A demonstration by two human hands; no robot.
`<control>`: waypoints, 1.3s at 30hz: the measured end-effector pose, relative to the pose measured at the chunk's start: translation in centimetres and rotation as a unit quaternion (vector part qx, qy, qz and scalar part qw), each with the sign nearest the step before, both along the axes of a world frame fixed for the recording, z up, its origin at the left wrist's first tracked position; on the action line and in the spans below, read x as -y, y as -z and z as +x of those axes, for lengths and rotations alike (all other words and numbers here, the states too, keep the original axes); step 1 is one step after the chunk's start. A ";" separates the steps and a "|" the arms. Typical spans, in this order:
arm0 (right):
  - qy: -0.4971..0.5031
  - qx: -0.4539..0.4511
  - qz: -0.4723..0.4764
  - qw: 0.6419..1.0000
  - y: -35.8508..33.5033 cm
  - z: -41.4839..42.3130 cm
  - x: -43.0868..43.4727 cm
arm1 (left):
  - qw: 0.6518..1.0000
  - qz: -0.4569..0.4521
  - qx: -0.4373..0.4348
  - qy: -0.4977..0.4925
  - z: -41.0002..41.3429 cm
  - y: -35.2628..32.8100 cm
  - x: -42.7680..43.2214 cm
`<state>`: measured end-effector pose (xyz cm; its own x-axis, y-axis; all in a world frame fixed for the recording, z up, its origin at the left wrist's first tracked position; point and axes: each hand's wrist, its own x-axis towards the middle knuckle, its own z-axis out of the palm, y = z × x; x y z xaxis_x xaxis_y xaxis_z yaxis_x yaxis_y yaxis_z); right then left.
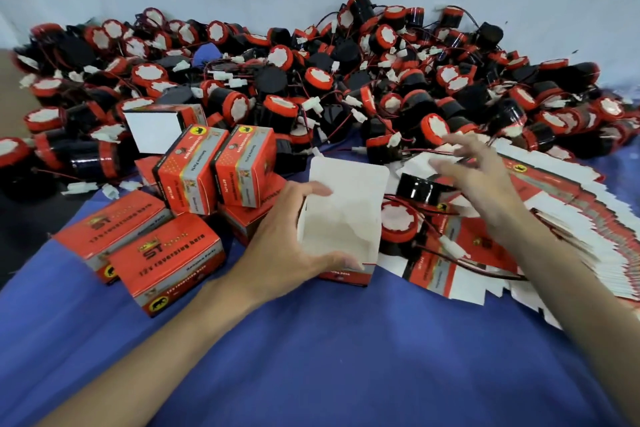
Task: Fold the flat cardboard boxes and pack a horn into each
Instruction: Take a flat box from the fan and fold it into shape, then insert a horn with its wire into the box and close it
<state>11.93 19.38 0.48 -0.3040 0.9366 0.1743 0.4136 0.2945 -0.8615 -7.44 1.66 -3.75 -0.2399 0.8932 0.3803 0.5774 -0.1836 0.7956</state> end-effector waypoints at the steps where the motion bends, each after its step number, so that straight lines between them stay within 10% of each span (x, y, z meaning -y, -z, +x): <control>1: -0.029 0.108 0.041 0.993 -0.2 0.2 0.1 | 1.000 -0.002 -0.005 0.000 0.0 0.0 0.0; 9: -0.181 0.381 0.067 0.904 -1.2 1.8 0.7 | 0.999 -0.010 -0.045 0.016 -0.3 0.5 0.0; 17: -0.092 -0.028 0.078 0.992 -0.2 1.1 1.2 | 0.997 -0.025 -0.066 0.015 -0.5 1.3 -0.3; 23: -0.202 -0.348 -0.189 0.896 -2.4 0.3 2.9 | 0.995 -0.012 -0.102 0.015 -0.4 1.4 -0.3; 30: -0.257 -0.135 0.079 0.954 -4.2 -2.2 7.2 | 0.997 -0.017 -0.061 0.032 -0.5 1.4 -0.4; 34: -0.324 0.015 0.036 0.945 -3.5 -2.8 8.3 | 0.996 -0.009 -0.078 0.040 -0.6 1.5 -0.5; 39: -0.153 0.161 0.219 0.950 -2.8 -3.2 8.8 | 0.994 0.008 -0.109 0.025 -0.6 1.5 -0.5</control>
<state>8.76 10.56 3.28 -0.6542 0.6543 0.3794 0.4717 0.7451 -0.4715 -8.02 2.13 -5.25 -0.1059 0.8957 0.4318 0.7259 -0.2272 0.6492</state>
